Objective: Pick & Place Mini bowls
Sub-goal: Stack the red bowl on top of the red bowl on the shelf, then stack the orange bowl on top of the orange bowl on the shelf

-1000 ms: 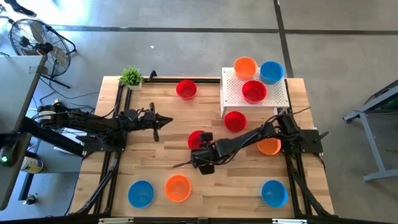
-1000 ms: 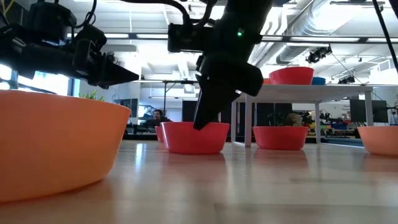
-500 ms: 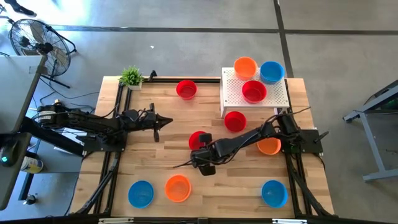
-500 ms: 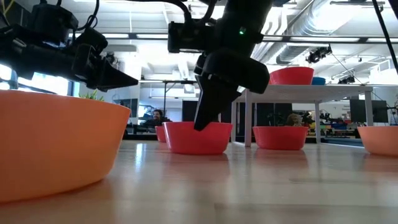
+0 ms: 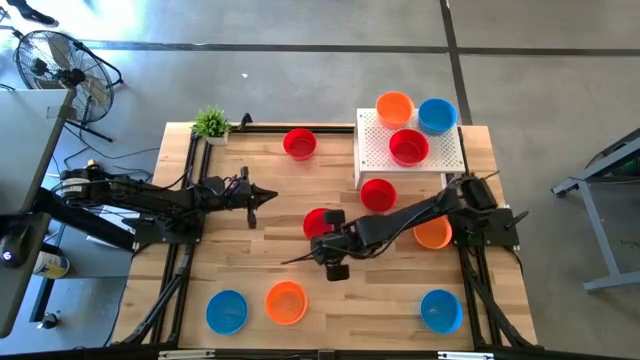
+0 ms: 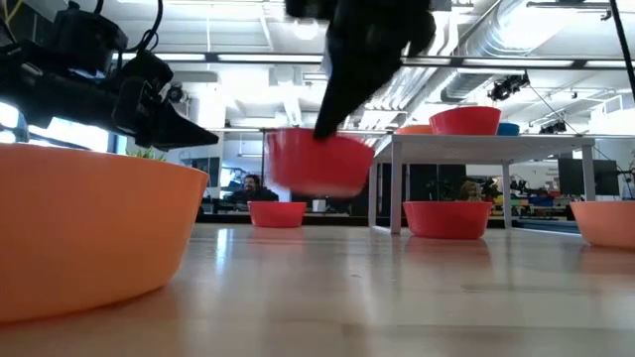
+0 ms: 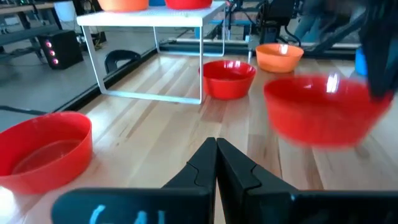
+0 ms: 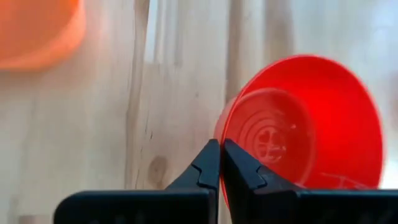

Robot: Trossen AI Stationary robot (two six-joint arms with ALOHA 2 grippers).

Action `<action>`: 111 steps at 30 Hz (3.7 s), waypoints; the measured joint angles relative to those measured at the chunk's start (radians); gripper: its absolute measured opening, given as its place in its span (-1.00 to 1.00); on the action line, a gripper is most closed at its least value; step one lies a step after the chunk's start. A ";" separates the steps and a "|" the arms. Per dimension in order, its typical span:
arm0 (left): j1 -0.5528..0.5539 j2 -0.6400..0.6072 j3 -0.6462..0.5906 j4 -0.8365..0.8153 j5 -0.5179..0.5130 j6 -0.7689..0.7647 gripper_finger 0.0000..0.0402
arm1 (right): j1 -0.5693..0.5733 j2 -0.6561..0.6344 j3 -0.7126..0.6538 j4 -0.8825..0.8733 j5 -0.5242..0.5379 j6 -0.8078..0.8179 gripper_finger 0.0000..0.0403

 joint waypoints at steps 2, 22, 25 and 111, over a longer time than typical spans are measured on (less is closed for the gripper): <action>0.000 0.000 0.000 -0.014 0.000 0.000 -1.00 | 0.006 -0.053 0.001 -0.027 0.009 0.019 -0.98; 0.000 0.000 0.000 -0.062 -0.001 0.000 -1.00 | -0.230 -0.596 0.002 -0.576 0.164 0.295 -0.99; 0.000 0.000 0.000 -0.062 -0.001 0.000 -1.00 | -0.292 -0.612 0.002 -0.610 0.181 0.269 -0.99; 0.000 0.000 0.000 -0.071 0.029 -0.206 -1.00 | -0.177 -0.831 -0.703 0.256 0.132 0.051 -0.93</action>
